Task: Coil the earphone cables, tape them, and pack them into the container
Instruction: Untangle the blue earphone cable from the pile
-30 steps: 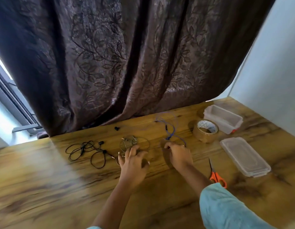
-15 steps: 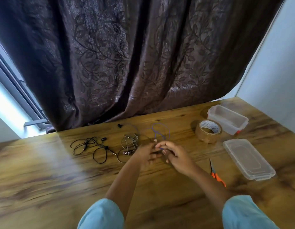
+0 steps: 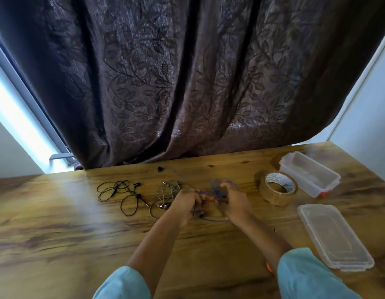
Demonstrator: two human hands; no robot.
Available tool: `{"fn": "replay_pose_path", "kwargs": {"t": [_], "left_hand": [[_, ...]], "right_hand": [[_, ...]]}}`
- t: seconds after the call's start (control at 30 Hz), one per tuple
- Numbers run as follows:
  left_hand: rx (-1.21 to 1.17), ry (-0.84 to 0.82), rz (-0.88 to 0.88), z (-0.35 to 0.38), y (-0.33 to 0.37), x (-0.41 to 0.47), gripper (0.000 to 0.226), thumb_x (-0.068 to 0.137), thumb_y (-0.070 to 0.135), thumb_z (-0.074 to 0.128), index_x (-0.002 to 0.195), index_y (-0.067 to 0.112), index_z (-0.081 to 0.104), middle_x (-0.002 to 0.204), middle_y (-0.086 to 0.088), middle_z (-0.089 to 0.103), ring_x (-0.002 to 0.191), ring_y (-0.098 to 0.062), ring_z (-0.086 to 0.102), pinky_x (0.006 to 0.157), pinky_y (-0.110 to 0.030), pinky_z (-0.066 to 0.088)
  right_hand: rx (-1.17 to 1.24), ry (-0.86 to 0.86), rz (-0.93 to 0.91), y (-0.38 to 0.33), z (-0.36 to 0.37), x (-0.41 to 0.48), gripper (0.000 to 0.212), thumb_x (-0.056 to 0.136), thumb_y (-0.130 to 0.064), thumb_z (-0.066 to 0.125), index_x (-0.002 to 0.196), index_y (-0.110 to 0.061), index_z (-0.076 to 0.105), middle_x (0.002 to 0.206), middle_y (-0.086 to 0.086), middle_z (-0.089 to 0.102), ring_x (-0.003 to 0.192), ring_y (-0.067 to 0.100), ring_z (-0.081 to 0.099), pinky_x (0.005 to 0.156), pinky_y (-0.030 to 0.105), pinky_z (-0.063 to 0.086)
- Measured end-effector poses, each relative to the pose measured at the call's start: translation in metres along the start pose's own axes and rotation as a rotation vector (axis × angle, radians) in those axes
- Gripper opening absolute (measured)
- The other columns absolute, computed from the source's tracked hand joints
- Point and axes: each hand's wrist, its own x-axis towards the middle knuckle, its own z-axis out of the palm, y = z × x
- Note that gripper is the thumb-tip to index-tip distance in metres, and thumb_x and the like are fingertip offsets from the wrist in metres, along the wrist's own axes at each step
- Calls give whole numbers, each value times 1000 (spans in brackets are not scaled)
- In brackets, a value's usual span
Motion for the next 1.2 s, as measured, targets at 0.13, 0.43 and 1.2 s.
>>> {"fn": "replay_pose_path", "kwargs": {"t": [0.13,0.43,1.2], "left_hand": [[4,72,10,-7,2,0,36,78,-15,28,92,4,55,57,-2,66,55,-17,58,56,-26,44],[-34,230,57,-24,-2,1,36,85,-7,26,63,14,45,58,-3,58,53,-20,50,45,-24,39],[753,226,914,6,37,-4,32,90,16,59,122,21,59,119,7,54,113,-7,49,97,-27,42]], "right_hand": [[-113,-28,37,2,-9,6,15,91,-29,59,100,-19,65,102,2,67,99,21,62,74,30,49],[-89,-50,92,13,-29,13,10,91,-30,61,81,-32,59,88,-7,58,81,12,57,58,25,40],[996,-271,-136,-34,-76,-6,24,102,-20,40,102,-17,65,56,-5,30,42,7,21,38,18,18]]}}
